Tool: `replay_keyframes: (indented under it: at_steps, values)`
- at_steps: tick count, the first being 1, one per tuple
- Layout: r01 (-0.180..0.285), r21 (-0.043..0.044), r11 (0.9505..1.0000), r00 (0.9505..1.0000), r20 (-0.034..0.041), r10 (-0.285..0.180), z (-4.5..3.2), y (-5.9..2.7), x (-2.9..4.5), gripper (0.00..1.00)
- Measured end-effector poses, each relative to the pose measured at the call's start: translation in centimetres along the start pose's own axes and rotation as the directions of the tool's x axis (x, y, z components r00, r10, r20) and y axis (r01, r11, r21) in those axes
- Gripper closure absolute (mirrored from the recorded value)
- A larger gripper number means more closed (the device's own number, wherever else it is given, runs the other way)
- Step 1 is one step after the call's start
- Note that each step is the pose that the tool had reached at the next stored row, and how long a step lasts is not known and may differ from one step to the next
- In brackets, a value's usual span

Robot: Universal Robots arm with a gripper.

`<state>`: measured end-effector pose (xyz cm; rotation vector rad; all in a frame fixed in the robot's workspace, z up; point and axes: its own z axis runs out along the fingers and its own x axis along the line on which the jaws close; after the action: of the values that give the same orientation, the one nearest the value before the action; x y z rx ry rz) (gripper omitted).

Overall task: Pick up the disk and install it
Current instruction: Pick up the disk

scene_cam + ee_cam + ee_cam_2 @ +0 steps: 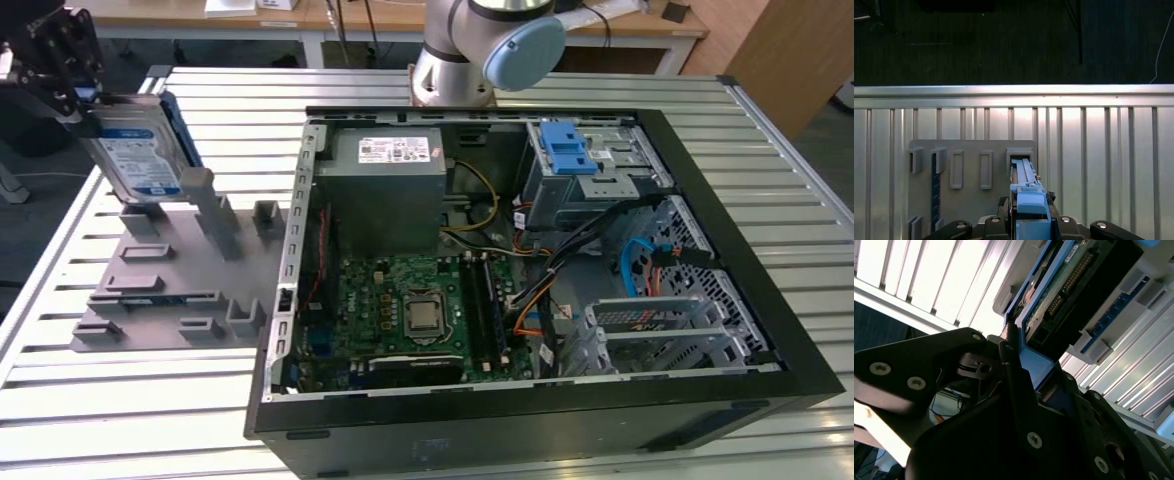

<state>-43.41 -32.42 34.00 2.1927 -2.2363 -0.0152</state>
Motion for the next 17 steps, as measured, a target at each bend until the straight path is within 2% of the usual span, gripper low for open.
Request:
replay_keyframes:
  at_steps: [17]
  values:
    - [0.0, 0.0001, 1.0, 1.0, 0.0001, 0.0, -1.1, 0.02, 0.0, 0.64]
